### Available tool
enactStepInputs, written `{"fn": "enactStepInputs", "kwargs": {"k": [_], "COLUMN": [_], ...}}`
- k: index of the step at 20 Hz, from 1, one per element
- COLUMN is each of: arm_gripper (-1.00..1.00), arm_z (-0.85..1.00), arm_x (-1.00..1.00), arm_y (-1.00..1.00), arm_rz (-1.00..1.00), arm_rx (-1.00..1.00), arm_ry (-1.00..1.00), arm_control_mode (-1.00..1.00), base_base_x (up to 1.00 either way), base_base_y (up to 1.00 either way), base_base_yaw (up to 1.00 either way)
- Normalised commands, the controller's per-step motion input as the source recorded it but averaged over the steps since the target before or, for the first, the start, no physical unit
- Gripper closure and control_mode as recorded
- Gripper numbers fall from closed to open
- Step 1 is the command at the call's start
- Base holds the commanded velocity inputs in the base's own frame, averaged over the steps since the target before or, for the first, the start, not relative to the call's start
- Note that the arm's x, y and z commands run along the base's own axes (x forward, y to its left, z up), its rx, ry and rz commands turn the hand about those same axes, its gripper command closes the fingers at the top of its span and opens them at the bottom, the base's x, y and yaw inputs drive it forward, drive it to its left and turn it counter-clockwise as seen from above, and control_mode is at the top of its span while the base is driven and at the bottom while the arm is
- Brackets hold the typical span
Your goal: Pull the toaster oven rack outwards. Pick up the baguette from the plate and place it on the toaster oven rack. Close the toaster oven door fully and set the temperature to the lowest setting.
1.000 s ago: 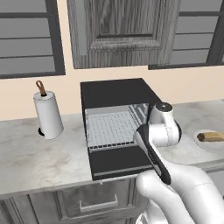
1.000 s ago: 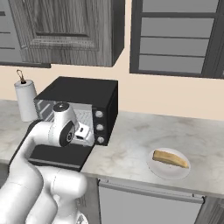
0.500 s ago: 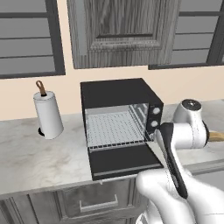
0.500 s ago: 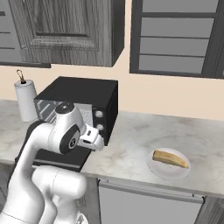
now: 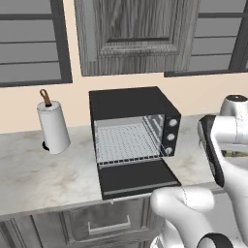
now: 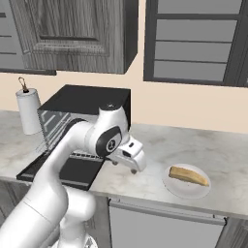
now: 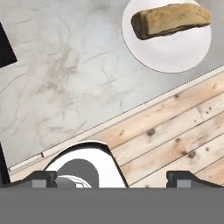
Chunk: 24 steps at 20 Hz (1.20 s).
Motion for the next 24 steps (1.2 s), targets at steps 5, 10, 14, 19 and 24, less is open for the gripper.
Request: {"fn": "enactStepInputs", "kwargs": {"k": [5, 10, 14, 19, 24], "arm_gripper": [-1.00, -1.00, -1.00, -1.00, -1.00], "arm_z": [-0.21, -0.16, -0.04, -0.05, -0.36], "arm_x": [0.00, 0.07, 0.38, 0.63, 0.45], "arm_y": [-1.00, -0.79, -0.45, -0.20, -0.41], "arm_rz": [-0.38, -0.10, -0.03, -0.07, -0.09], "arm_rx": [0.03, 0.05, 0.12, 0.07, 0.00], "arm_ry": [0.05, -0.23, -0.04, -0.04, -0.01], "arm_control_mode": [-1.00, -1.00, -1.00, -1.00, -1.00], "base_base_x": [0.00, 0.00, 0.00, 0.00, 0.00], "base_base_y": [0.00, 0.00, 0.00, 0.00, 0.00], "base_base_yaw": [0.00, 0.00, 0.00, 0.00, 0.00]}}
